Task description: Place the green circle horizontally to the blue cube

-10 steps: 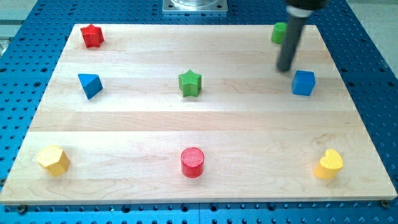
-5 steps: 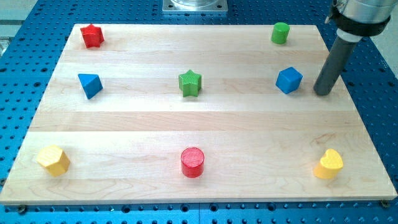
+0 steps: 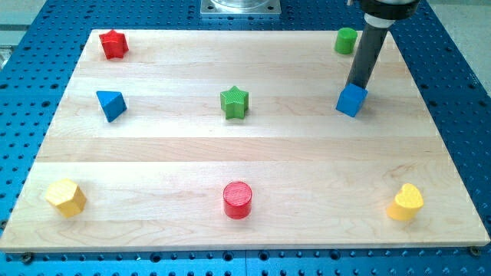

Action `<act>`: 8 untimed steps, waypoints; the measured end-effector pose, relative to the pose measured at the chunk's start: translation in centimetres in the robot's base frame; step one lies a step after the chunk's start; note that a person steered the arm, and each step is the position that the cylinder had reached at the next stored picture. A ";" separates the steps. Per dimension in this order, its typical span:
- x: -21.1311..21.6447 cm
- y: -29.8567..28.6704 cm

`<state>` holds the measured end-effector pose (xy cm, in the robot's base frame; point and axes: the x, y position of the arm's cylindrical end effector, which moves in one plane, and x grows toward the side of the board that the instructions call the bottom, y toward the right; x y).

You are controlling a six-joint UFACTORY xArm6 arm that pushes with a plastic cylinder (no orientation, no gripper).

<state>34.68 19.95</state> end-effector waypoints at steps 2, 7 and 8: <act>-12.5 5.4; 3.3 -9.0; 4.3 -8.2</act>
<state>38.98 11.78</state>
